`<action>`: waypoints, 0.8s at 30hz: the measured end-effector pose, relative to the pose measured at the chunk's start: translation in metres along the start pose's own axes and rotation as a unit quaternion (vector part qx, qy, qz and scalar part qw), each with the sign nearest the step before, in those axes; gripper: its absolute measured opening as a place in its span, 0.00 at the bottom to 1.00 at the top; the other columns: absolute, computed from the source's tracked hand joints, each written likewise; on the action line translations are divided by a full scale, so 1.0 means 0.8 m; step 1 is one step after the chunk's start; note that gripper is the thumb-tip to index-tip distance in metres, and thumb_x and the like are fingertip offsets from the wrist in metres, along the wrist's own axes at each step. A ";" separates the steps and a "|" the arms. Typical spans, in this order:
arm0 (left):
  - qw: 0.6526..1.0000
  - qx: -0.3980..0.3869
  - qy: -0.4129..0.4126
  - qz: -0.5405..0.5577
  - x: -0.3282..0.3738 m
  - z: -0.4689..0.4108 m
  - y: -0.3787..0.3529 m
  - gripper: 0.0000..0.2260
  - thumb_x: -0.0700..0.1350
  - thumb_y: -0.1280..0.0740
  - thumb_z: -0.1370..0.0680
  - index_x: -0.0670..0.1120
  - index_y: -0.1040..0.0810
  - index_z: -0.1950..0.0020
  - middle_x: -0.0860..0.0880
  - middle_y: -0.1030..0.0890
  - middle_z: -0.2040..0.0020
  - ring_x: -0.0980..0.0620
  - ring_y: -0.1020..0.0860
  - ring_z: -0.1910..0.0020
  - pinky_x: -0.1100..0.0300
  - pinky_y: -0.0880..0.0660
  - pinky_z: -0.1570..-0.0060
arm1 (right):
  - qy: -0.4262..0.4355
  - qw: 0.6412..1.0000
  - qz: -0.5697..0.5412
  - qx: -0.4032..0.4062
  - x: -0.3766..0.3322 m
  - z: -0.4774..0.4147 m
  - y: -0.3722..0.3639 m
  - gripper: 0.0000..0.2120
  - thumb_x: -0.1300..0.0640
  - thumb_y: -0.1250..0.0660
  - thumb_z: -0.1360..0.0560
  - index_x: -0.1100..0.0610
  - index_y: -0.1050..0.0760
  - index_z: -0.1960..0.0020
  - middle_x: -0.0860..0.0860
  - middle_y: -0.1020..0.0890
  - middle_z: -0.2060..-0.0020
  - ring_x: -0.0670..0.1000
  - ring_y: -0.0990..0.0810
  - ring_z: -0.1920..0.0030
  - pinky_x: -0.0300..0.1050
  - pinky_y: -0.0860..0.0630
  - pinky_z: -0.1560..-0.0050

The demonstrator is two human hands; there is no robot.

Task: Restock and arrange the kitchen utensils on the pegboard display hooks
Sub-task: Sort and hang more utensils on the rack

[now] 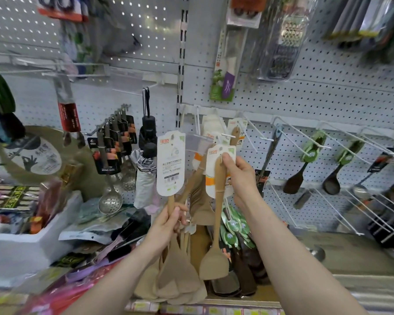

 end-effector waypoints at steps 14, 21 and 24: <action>1.000 0.024 0.012 -0.005 -0.013 -0.013 -0.002 0.11 0.44 0.46 0.16 0.43 0.24 0.46 0.48 0.26 0.63 0.54 0.29 0.64 0.62 0.28 0.61 | 0.016 0.999 -0.025 0.022 0.003 -0.033 -0.001 0.08 0.56 0.33 0.20 0.60 0.19 0.47 0.46 0.15 0.59 0.39 0.18 0.63 0.30 0.25 0.65; 0.999 0.029 0.019 -0.035 -0.016 -0.019 0.003 0.12 0.43 0.46 0.16 0.44 0.24 0.47 0.52 0.31 0.67 0.59 0.31 0.69 0.69 0.31 0.66 | -0.011 0.999 0.007 0.049 0.016 -0.067 -0.007 0.07 0.52 0.31 0.22 0.55 0.17 0.53 0.49 0.14 0.58 0.49 0.16 0.57 0.47 0.19 0.53; 0.999 0.028 0.035 -0.029 -0.021 -0.020 0.009 0.13 0.47 0.45 0.16 0.50 0.21 0.50 0.53 0.35 0.68 0.59 0.34 0.69 0.66 0.34 0.67 | -0.002 0.992 0.072 0.099 0.013 -0.084 -0.018 0.11 0.48 0.32 0.23 0.54 0.19 0.57 0.50 0.16 0.60 0.50 0.18 0.57 0.45 0.23 0.56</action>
Point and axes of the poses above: each hand's wrist, its own z-axis away from the middle knuckle, its own y-axis out of the back of the hand, x = y × z, the point moved 1 cm from there along -z, towards the middle knuckle
